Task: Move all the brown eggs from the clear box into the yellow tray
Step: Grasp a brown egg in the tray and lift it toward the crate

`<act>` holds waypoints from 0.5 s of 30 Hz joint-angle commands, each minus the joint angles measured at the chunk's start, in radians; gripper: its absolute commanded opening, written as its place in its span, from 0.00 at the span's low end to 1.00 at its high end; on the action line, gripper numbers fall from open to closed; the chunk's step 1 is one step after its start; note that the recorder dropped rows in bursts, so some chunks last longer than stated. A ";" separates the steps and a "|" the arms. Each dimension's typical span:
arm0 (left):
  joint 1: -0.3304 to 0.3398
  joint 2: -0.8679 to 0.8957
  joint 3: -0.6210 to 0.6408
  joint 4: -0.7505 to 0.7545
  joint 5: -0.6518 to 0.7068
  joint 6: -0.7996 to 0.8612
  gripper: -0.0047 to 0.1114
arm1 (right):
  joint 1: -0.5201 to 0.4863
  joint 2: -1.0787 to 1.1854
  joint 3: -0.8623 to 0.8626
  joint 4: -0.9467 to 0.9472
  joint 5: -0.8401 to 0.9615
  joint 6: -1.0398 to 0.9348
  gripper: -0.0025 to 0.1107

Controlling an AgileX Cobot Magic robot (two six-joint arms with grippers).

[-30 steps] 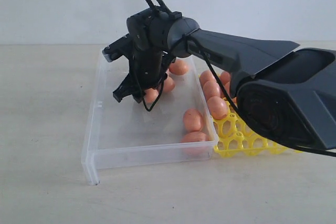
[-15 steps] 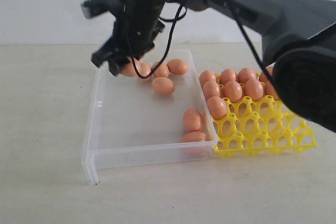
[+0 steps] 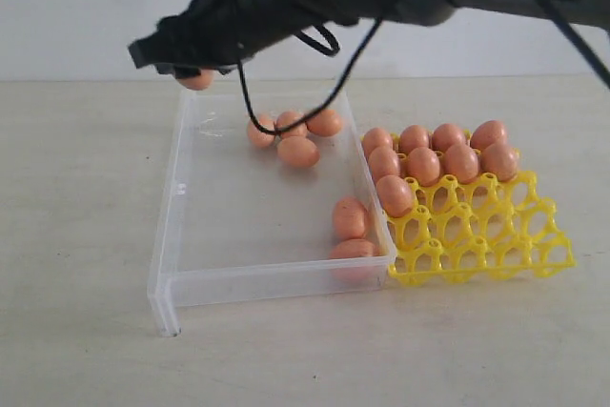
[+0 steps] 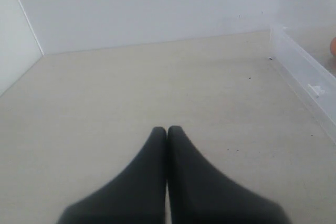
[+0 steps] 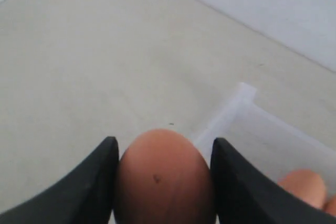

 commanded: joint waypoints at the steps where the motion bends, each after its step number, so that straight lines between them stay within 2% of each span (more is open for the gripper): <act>1: -0.004 0.003 0.000 0.002 -0.003 -0.004 0.00 | 0.050 -0.197 0.381 0.055 -0.535 -0.092 0.02; 4: -0.004 0.003 0.000 0.002 -0.003 -0.004 0.00 | 0.098 -0.321 0.655 -0.034 -0.831 -0.048 0.02; 6: -0.004 0.003 0.000 0.002 -0.003 -0.004 0.00 | 0.098 -0.405 0.814 -0.196 -1.021 0.146 0.02; 8: -0.004 0.003 0.000 0.002 -0.003 -0.004 0.00 | 0.065 -0.468 0.963 -0.297 -1.292 0.365 0.02; 9: -0.004 0.003 0.000 0.002 -0.003 -0.004 0.00 | 0.034 -0.483 1.041 -0.307 -1.424 0.486 0.02; 11: -0.004 0.003 0.000 0.002 -0.003 -0.004 0.00 | -0.058 -0.489 1.154 -0.310 -1.570 0.698 0.02; 13: -0.004 0.003 0.000 0.002 -0.003 -0.004 0.00 | -0.178 -0.487 1.230 -0.402 -1.587 0.884 0.02; 15: -0.004 0.003 0.000 0.002 -0.003 -0.004 0.00 | -0.348 -0.487 1.246 -0.707 -1.561 0.985 0.02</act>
